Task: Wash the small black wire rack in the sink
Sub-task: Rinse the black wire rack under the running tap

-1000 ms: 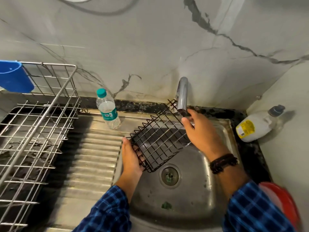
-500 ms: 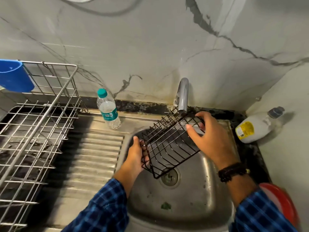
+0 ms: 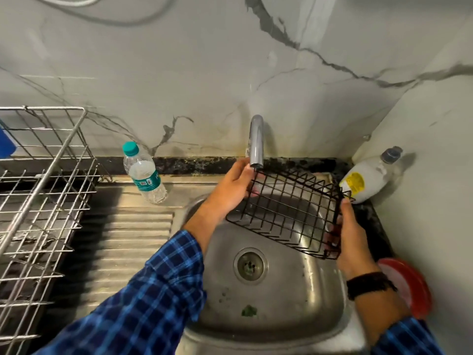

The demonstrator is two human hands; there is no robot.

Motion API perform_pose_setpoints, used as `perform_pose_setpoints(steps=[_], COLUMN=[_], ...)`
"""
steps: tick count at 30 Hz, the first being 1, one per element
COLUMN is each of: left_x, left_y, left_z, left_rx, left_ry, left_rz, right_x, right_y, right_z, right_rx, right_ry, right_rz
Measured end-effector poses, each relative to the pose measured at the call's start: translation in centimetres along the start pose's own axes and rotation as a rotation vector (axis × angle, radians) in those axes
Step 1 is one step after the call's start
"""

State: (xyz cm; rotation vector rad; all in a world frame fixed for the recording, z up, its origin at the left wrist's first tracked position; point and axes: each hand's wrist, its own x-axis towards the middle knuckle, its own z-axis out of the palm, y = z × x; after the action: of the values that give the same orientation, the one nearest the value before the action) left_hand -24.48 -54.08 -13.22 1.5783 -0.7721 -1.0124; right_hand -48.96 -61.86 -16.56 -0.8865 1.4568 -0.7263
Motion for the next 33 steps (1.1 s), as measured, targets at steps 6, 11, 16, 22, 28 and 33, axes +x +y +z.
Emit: perform_pose_setpoints(steps=[6, 11, 16, 22, 28, 33], left_x=[0.2, -0.4, -0.8, -1.3, -1.6, -2.2], left_y=[2.1, 2.2, 1.8, 1.9, 0.9, 0.3], left_z=[0.3, 0.4, 0.2, 0.9, 0.9, -0.8], left_rx=[0.284, 0.443, 0.595, 1.026, 1.225, 1.12], left_ry=[-0.055, -0.112, -0.104, -0.254, -0.177, -0.008], left_rz=[0.182, 0.184, 0.242, 0.5, 0.67, 0.579], right_x=[0.1, -1.0, -2.0, -4.1, -1.2, -1.9], right_y=[4.6, 8.3, 8.7, 3.6, -1.3, -2.7], right_z=[1.2, 3.0, 3.5, 5.1, 7.3, 9.4], right_rx=[0.229, 0.281, 0.174, -0.128, -0.268, -0.357], right_ry=[-0.105, -0.146, -0.164, 0.014, -0.408, -0.449], right_rz=[0.243, 0.411, 0.49, -0.514, -0.427, -0.371])
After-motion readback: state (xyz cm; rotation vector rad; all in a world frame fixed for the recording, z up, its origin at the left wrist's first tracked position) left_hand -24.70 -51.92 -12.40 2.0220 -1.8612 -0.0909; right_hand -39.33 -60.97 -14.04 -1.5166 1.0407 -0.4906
